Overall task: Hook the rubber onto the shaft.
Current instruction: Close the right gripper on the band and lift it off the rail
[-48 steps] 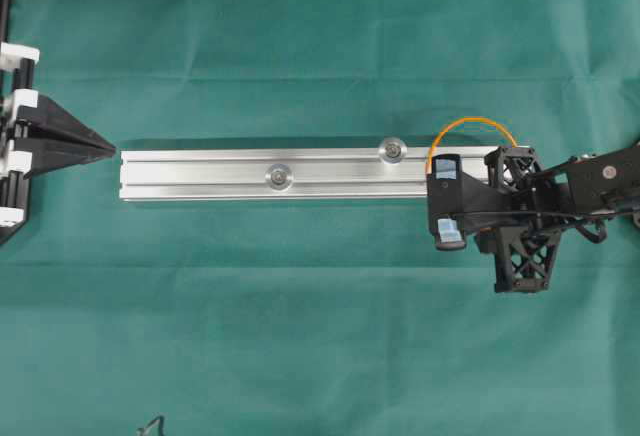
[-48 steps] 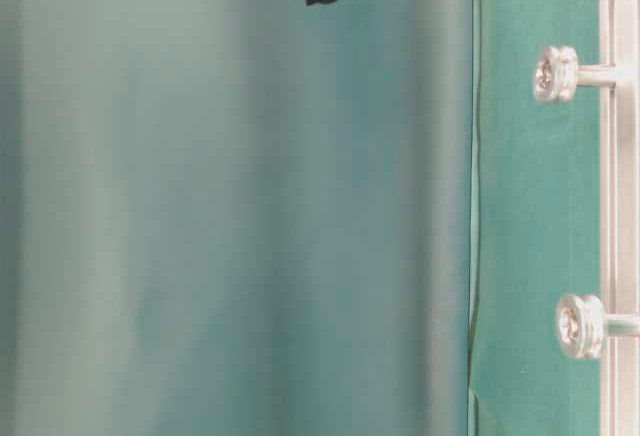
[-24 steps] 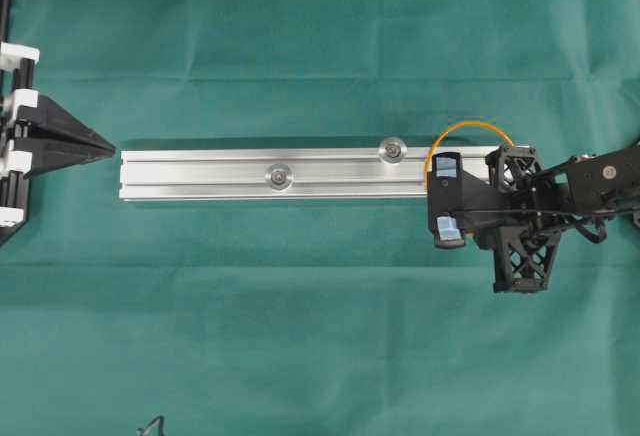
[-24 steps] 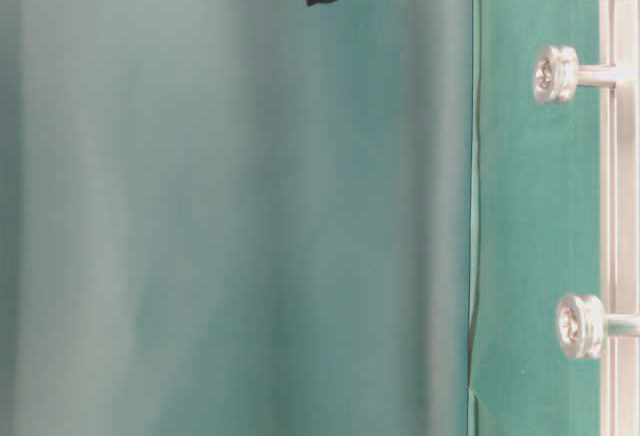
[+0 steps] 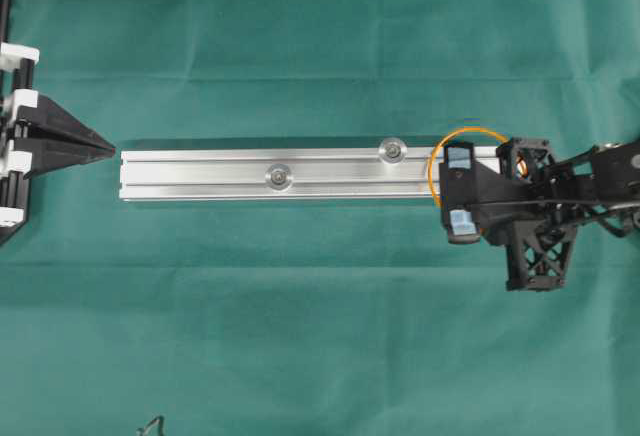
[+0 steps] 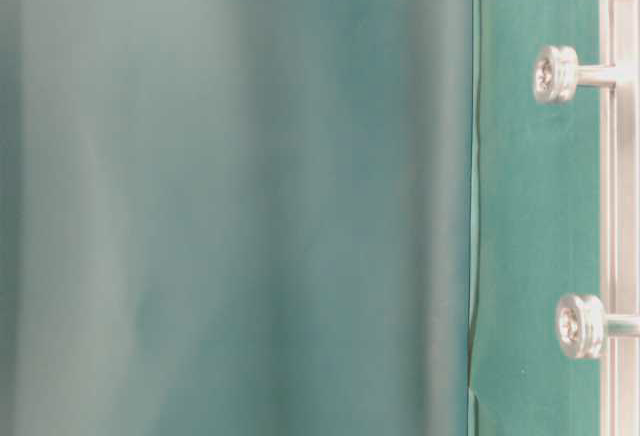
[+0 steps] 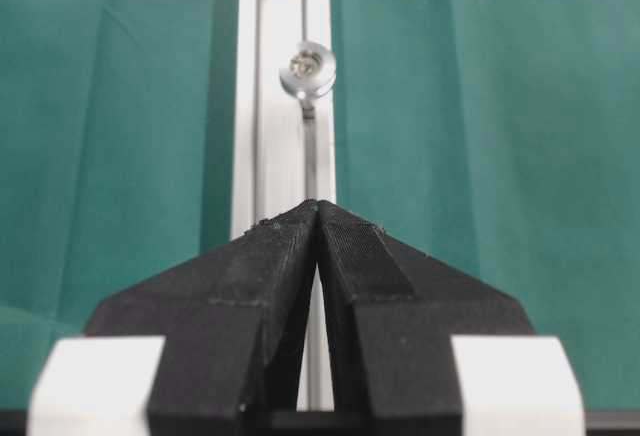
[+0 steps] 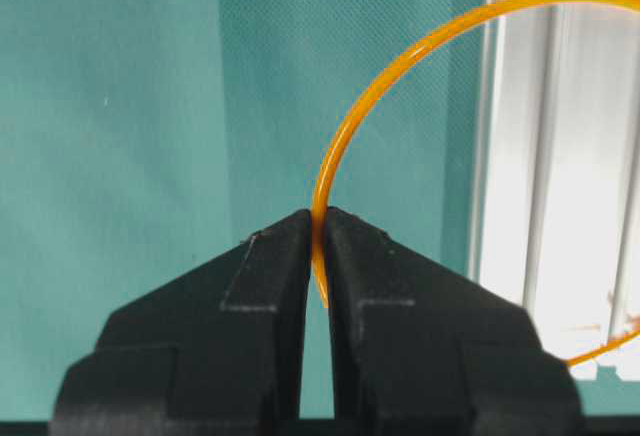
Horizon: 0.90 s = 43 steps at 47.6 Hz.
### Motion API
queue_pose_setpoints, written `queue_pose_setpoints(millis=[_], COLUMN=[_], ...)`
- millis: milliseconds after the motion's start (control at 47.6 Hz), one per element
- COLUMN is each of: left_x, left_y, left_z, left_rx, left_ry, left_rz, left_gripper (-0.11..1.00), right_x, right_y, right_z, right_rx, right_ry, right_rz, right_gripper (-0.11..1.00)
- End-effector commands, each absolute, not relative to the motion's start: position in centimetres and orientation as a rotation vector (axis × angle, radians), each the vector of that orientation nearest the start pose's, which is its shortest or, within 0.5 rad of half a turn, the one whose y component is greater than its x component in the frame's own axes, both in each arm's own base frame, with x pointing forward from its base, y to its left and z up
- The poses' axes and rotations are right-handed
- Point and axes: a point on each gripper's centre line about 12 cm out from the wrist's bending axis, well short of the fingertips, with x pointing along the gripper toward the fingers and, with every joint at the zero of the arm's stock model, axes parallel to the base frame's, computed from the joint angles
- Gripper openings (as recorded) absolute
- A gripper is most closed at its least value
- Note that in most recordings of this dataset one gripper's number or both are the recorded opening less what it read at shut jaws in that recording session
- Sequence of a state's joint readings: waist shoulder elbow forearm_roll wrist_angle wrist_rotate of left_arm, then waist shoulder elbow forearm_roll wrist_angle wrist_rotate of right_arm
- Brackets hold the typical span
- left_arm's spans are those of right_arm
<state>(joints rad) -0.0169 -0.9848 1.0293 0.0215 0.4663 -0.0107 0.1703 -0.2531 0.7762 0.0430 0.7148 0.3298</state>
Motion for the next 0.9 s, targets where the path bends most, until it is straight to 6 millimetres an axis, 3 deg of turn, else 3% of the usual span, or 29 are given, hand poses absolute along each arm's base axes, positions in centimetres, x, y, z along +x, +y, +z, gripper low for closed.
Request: queue_pose_setpoints(millis=[0, 547, 883], left_x=[18.9, 19.0, 19.0], left_y=[-0.2, -0.2, -0.2], left_z=[28.2, 28.3, 28.2], left_rx=[0.020, 0.018, 0.019], left_ry=[0.486, 0.485, 0.488], left_rz=[-0.012, -0.012, -0.012], left_gripper=[0.02, 0.02, 0.02], right_x=[27.7, 26.4, 26.5], right_y=[5.1, 4.3, 4.3], right_z=[19.3, 25.7, 26.6], right_rx=[0.217, 0.151, 0.152], right_ry=[1.208, 1.221, 1.210], right_rz=[-0.042, -0.062, -0.063], right_gripper=[0.08, 0.08, 0.08])
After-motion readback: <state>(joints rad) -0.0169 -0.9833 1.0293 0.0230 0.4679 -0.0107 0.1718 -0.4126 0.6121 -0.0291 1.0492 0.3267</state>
